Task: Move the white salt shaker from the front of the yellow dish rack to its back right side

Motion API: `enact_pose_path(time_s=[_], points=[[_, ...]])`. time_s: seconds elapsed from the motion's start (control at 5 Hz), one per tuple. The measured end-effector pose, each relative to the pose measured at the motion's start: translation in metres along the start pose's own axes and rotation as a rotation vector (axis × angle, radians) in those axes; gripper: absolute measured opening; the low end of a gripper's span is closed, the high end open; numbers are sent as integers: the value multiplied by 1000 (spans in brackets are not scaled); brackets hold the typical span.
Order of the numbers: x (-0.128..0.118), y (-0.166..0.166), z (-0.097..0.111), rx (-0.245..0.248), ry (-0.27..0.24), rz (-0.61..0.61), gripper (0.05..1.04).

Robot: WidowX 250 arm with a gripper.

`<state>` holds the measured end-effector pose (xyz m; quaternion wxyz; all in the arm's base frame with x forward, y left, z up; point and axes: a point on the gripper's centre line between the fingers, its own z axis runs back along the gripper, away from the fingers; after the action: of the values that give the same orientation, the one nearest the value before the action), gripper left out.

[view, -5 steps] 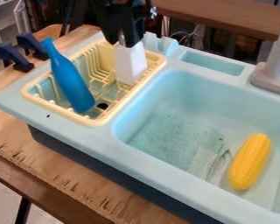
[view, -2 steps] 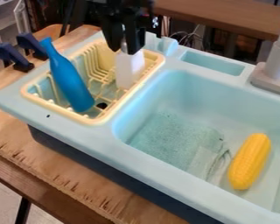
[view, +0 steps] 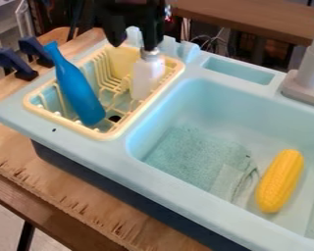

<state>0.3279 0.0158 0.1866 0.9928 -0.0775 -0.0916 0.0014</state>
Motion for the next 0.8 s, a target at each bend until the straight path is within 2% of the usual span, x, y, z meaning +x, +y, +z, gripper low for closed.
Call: enact_pose_path(time_s=[0.4, 0.6, 0.8], points=[[-21, -6, 53, -4, -105, -18, 1003], [-39, -7, 59, 37, -21, -39, 1002], [-40, -8, 59, 40, -14, -43, 1002]])
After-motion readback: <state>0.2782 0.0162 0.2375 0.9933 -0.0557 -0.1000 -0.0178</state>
